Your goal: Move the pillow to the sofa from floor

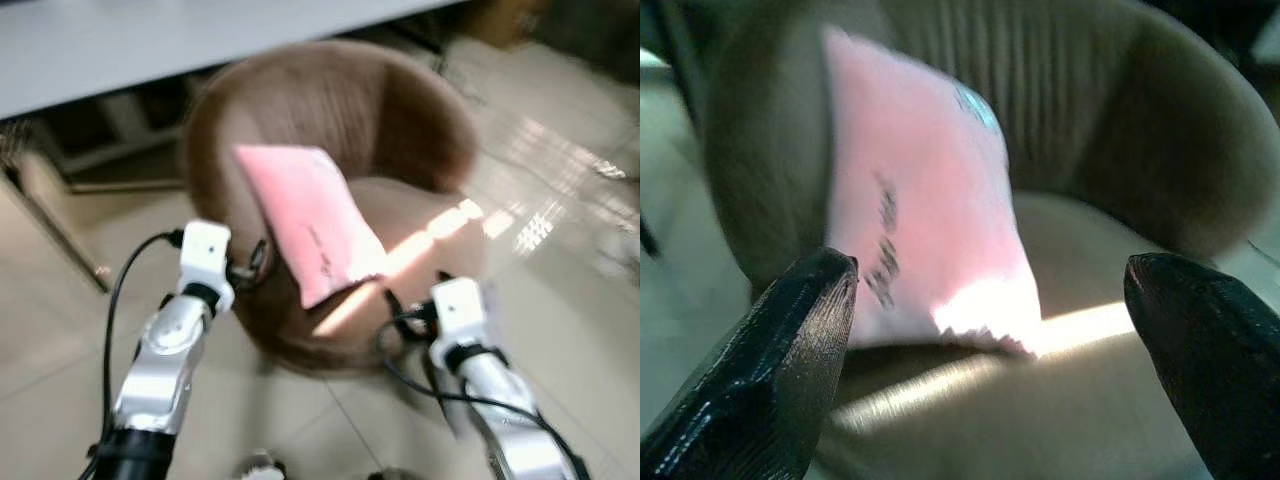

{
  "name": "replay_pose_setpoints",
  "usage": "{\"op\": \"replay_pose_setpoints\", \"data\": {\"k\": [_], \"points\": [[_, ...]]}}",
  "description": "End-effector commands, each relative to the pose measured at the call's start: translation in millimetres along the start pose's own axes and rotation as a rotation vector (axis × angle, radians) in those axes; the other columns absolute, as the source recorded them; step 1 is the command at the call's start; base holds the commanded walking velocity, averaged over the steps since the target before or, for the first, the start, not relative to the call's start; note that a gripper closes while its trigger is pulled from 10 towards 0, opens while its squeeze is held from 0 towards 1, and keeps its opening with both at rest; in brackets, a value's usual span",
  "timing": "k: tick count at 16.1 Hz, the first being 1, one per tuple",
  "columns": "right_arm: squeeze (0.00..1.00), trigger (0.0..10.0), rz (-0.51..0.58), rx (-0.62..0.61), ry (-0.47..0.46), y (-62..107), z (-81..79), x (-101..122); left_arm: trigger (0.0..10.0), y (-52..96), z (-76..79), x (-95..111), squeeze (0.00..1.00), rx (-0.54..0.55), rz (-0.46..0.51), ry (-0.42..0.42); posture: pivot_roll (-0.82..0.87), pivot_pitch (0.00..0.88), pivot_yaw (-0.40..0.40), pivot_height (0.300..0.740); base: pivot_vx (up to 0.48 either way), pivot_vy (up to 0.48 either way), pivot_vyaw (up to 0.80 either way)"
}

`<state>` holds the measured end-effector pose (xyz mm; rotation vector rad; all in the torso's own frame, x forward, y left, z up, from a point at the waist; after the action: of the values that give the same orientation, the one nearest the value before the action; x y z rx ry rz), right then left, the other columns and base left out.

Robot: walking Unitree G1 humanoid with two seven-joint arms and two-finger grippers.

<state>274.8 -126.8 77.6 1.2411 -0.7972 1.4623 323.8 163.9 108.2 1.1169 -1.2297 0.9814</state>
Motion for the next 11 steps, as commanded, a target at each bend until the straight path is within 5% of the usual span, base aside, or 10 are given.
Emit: {"op": "replay_pose_setpoints", "data": {"k": [1,11], "points": [[0.0,10.0,-0.018,-0.04,0.017,1.7,10.9,-5.9,10.0,-4.1,6.8,3.3,0.0,-0.016,-0.001,-0.009,-0.05,0.032,0.047,0.74,0.0,-0.48,0.8],[0.0,10.0,-0.006,-0.068,0.026,-2.7,18.0,-5.1,10.0,-13.7,9.5,5.0,0.0,-0.024,-0.018,-0.006,-0.06,0.022,0.062,0.74,0.0,-0.48,0.79]]}}
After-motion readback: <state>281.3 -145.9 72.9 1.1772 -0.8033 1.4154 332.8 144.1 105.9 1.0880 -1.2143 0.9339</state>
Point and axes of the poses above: a point about 5 cm out from each wrist's last joint towards the gripper, its own y axis pointing back from the gripper into the wrist, its own x axis along the axis of the wrist's last joint, z = x × y, the point moved 3 cm from there along -y, pointing out of the wrist towards the gripper, and after that the axes turned 6 degrees about y, right-handed, at the moved point
